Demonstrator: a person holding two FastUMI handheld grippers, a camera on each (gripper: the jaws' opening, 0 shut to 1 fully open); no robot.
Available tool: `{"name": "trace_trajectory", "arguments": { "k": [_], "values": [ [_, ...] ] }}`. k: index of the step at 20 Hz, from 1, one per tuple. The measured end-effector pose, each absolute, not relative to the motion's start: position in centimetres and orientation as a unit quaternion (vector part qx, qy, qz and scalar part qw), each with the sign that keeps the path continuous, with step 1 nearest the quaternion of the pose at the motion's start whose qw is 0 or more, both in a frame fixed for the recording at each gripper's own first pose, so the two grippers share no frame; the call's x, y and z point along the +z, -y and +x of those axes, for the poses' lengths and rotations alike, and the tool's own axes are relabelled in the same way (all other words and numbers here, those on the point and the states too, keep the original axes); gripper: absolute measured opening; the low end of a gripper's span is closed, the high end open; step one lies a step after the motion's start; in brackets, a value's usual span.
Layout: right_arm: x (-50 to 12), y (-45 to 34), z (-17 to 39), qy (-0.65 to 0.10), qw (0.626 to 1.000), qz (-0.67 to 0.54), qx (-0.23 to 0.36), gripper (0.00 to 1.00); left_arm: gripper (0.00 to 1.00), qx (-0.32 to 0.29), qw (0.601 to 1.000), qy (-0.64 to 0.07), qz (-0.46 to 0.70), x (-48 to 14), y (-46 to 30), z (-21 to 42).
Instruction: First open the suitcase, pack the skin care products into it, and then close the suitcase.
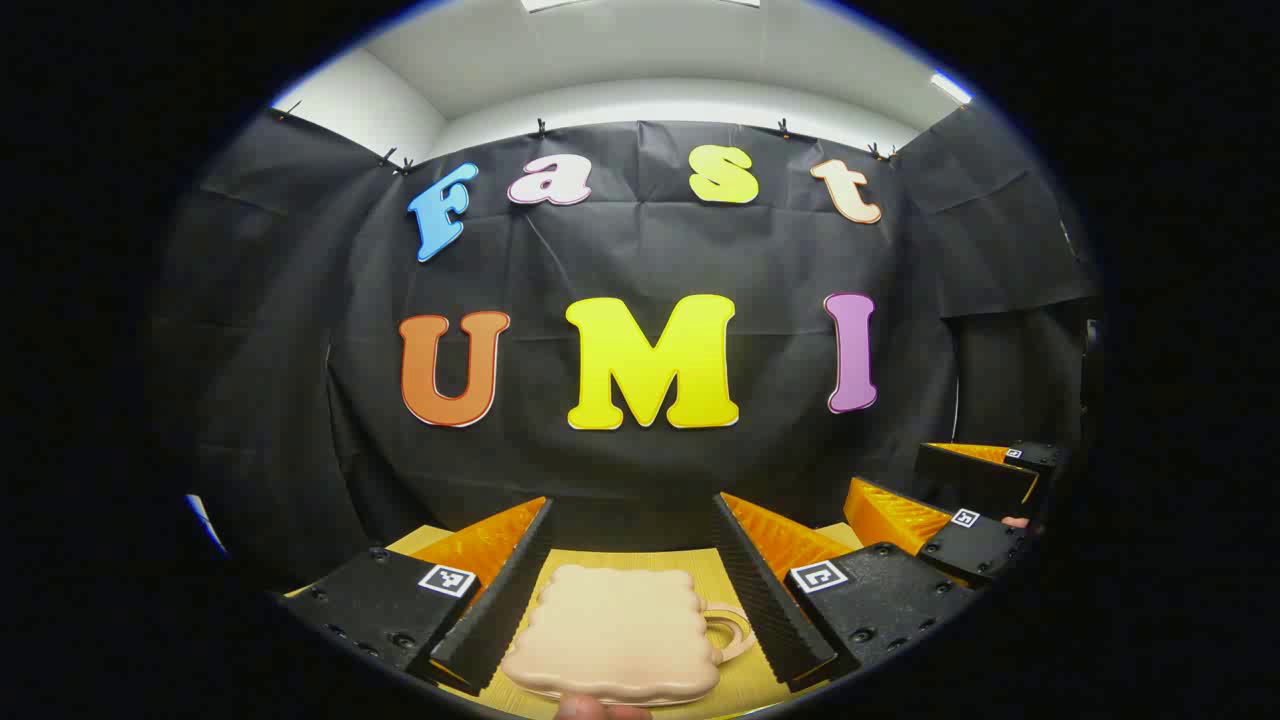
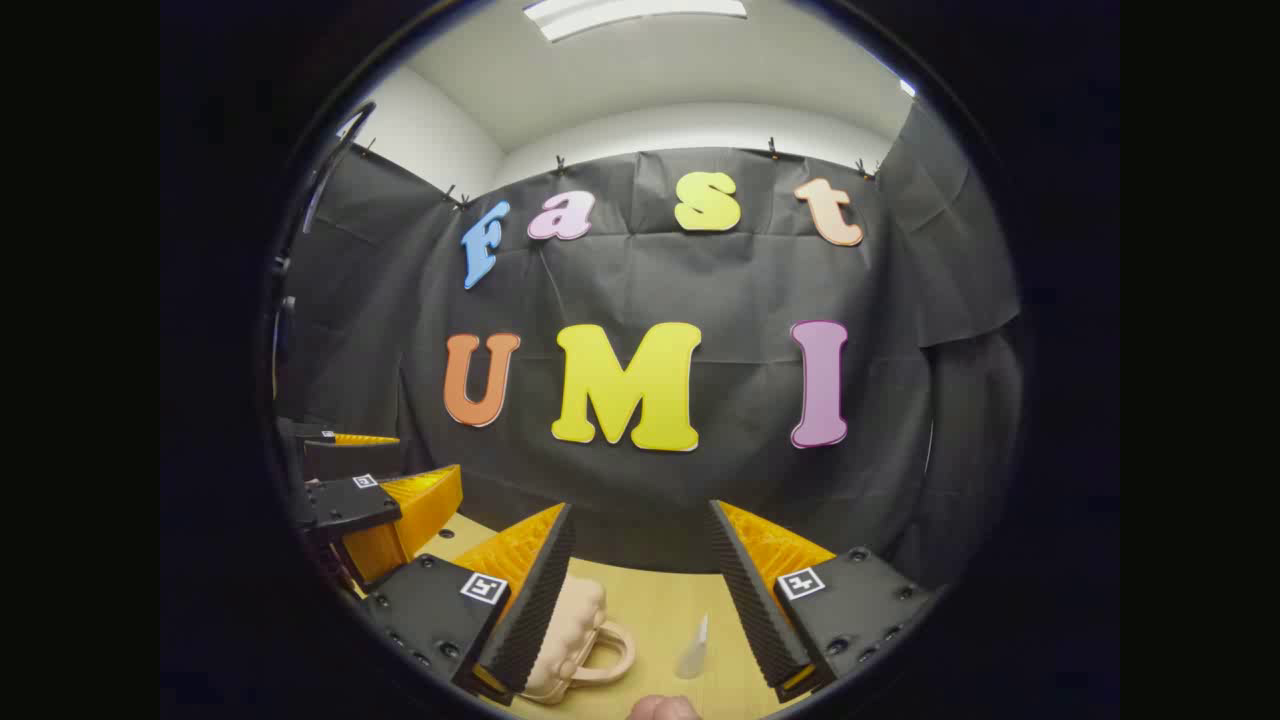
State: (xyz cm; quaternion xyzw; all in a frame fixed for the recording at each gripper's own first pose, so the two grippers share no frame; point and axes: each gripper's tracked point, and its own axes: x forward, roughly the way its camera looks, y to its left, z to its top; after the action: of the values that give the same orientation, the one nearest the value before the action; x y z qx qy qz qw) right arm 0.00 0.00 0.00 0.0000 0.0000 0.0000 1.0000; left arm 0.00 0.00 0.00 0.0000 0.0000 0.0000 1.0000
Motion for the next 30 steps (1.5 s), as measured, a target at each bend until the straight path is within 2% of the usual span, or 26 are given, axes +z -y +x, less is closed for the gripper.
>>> {"name": "trace_trajectory", "arguments": {
  "k": [5,14,23,30],
  "values": [
    [0.4,-1.2,0.5,-0.006,1.0,0.006,0.011,0.79,1.0,0.031,1.0,-0.002,-0.003,0.9,-1.7,-0.9],
    [0.6,-3.4,0.5,-0.01,0.999,0.011,0.05,0.79,0.98,0.07,0.998,-0.004,-0.003,1.1,-3.7,-2.4],
    [-0.4,-0.3,-0.2,-0.017,0.999,0.002,0.029,0.79,0.98,0.038,0.999,0.002,-0.003,0.4,-1.3,-1.8],
    [-2.6,5.8,-2.4,-0.04,0.998,-0.025,-0.032,0.79,0.98,-0.013,0.999,-0.037,-0.017,-3.8,2.7,-0.4]
  ]
}}
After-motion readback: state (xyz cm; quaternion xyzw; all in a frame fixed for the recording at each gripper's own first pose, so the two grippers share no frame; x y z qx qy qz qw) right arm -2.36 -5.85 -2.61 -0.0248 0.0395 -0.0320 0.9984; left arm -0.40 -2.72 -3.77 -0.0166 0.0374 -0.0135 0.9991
